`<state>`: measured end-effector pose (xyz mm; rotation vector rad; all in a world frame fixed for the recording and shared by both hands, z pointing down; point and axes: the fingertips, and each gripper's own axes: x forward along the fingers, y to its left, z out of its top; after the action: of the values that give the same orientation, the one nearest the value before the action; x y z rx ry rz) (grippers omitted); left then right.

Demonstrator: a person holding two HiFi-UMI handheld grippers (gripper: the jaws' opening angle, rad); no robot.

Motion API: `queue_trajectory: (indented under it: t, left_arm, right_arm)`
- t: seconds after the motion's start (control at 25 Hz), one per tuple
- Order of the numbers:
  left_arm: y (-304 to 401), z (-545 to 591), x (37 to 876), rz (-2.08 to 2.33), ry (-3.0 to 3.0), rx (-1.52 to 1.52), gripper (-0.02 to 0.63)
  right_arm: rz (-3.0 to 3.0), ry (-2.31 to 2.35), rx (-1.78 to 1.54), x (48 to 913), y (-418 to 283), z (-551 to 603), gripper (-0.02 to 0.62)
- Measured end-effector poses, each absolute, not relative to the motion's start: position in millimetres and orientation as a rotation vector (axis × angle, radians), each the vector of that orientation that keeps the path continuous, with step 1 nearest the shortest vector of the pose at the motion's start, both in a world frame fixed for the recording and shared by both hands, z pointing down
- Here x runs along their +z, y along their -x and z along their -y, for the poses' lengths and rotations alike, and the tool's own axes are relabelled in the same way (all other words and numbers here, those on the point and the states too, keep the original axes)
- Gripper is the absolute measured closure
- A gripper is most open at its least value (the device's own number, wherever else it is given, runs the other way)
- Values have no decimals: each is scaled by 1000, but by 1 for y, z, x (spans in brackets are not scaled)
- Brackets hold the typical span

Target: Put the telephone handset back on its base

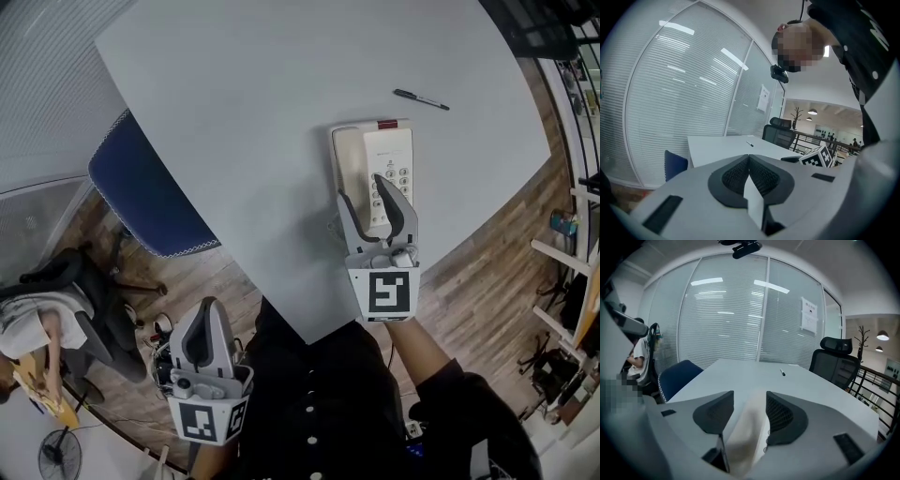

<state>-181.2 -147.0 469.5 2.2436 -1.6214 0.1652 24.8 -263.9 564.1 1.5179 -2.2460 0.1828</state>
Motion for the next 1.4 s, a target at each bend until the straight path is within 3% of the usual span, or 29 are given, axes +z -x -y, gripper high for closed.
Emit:
queue_trajectory:
  t: [0.12, 0.28, 0.88, 1.4]
  left_arm:
    - [179, 149, 459, 1632, -2271, 149, 592]
    - [175, 151, 440, 1647, -2317, 113, 592]
    - [159, 163, 373, 1668, -2478, -5, 592]
    - [159, 169, 330, 1706, -2572, -91, 592]
  right_arm:
    - [2284, -1483, 187, 549, -29, 255, 479]
    - [2338, -1469, 192, 522, -34, 247, 541]
    - [2488, -1521, 272, 416, -72, 215, 566]
    - [2504, -1782, 150, 342, -130, 190, 568]
